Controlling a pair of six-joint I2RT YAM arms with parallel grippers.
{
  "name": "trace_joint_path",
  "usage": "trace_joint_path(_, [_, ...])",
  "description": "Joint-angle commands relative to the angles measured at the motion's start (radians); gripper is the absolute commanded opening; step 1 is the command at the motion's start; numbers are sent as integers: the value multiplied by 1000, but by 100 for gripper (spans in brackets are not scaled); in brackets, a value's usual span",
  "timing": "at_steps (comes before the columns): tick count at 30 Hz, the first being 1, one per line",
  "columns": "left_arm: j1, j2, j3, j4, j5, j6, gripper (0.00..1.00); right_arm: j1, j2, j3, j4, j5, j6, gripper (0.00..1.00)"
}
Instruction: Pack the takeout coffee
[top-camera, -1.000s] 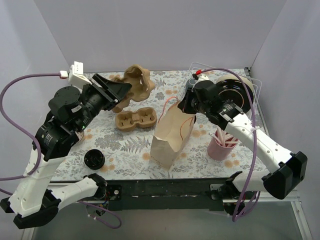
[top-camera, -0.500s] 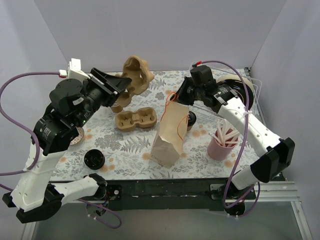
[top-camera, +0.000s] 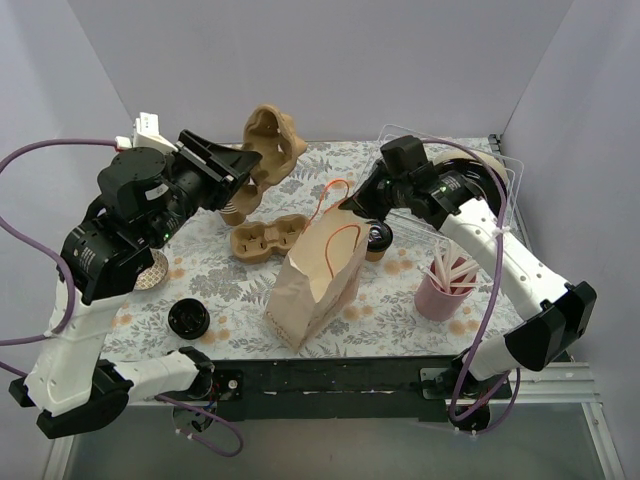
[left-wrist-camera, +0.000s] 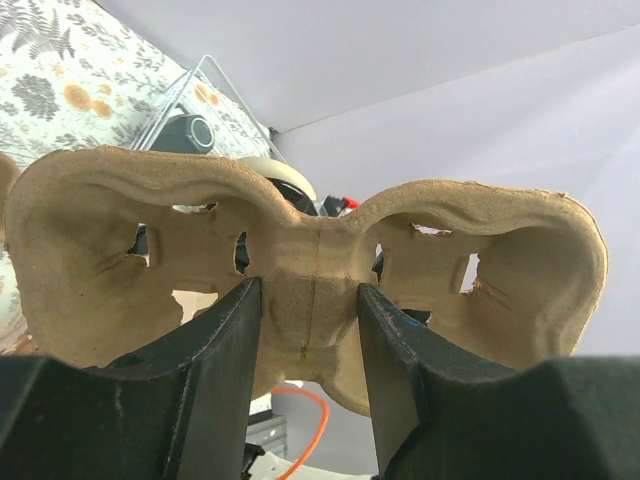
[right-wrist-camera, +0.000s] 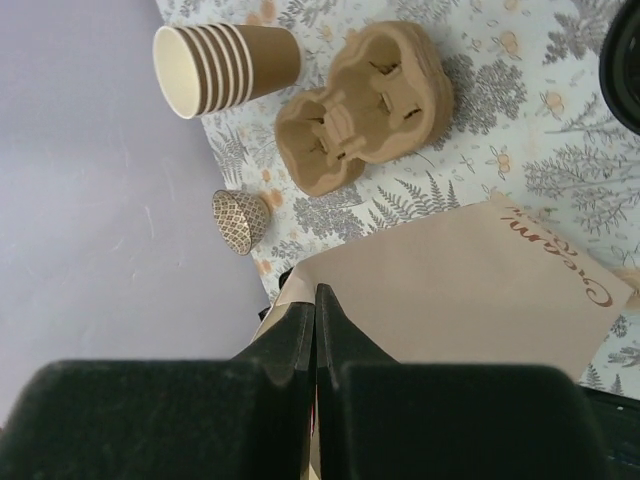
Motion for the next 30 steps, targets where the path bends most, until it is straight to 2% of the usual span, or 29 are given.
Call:
trace_joint_path(1, [-4,-10,35,-51,-56,18,22,33,-47,-65,74,98,125,1])
trace_joint_path(7, [-4,10,60,-70,-76,50,22,89,-33,-65,91,267,252,1])
trace_joint_path(11, [-4,18,55,-53,-72,58,22,105,-20,-68,108,299,309,1])
trace_joint_path(13, [-4,27,55,-50,-73,67,22,105,-7,-61,111,299,292,5])
trace_joint_path(14, [-4,33,57,-44,-73,72,22,105,-4,-47,112,299,272,10])
trace_joint_path(16, [-4,45,69,-41,-73,78,23,105,6,-30,105,319,162,16])
trace_joint_path(17, [-4,51,77,-39,-72,84,23,103,6,-25,112,325,102,24])
trace_joint_path(18, [-4,56,81,-39,-73,89,23,93,6,-27,116,303,52,28])
trace_joint_path(21, [-4,73,103,-41,-73,98,23,67,-19,-50,136,246,-166,41])
trace_joint_path(23, [-4,79,115,-48,-73,98,23,62,-43,-68,183,227,-367,47])
trace_joint_path(25, [-4,77,115,-52,-72,98,23,57,-83,-87,237,166,-571,50])
trace_joint_path(27, [-4,76,112,-61,-72,90,23,42,-106,-84,251,97,-686,55])
trace_joint_path(30, [-4,76,103,-81,-56,68,22,22,-96,-48,197,16,-851,56])
